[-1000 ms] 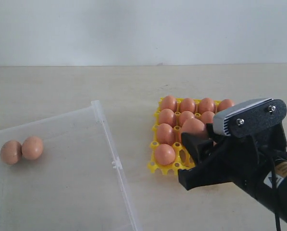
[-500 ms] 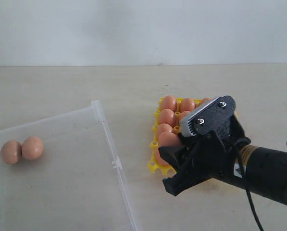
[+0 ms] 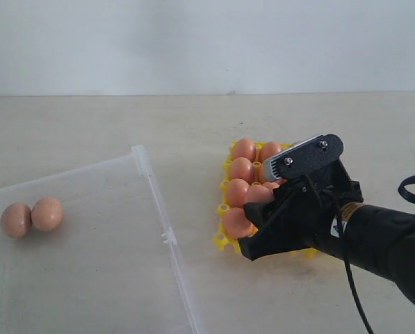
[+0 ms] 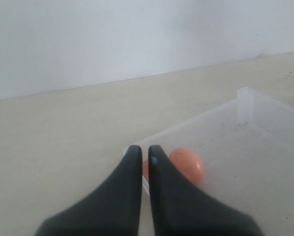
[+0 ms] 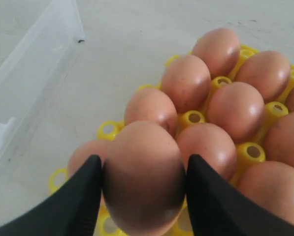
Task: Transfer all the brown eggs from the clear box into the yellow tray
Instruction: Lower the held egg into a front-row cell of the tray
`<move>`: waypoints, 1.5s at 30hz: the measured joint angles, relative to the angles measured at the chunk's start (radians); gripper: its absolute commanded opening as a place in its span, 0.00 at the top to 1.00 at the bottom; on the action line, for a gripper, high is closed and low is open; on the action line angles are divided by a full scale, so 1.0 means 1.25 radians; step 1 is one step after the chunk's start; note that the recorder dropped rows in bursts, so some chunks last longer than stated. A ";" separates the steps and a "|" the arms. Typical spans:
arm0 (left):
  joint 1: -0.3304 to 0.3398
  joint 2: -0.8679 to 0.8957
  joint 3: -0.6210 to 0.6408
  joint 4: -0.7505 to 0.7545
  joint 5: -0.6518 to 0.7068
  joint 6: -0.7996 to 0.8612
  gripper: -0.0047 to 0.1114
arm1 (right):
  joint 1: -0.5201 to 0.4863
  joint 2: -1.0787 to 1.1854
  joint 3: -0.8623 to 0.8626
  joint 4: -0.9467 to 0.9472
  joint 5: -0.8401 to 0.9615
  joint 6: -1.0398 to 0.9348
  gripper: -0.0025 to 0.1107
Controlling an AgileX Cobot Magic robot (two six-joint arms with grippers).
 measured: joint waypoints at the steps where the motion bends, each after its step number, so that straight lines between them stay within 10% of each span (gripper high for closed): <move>1: 0.000 0.000 0.000 0.000 0.000 0.000 0.92 | 0.000 0.000 0.000 0.013 0.006 -0.010 0.98; 22: 0.000 0.000 0.000 0.000 0.000 0.000 0.92 | 0.000 0.055 -0.002 0.066 0.037 -0.135 0.97; 33: 0.000 0.000 0.000 0.000 0.000 0.000 0.92 | 0.000 0.061 -0.002 0.068 0.020 -0.135 0.52; 45: 0.000 0.000 0.000 0.000 0.000 0.000 0.92 | 0.000 0.063 -0.002 0.073 0.026 -0.135 0.50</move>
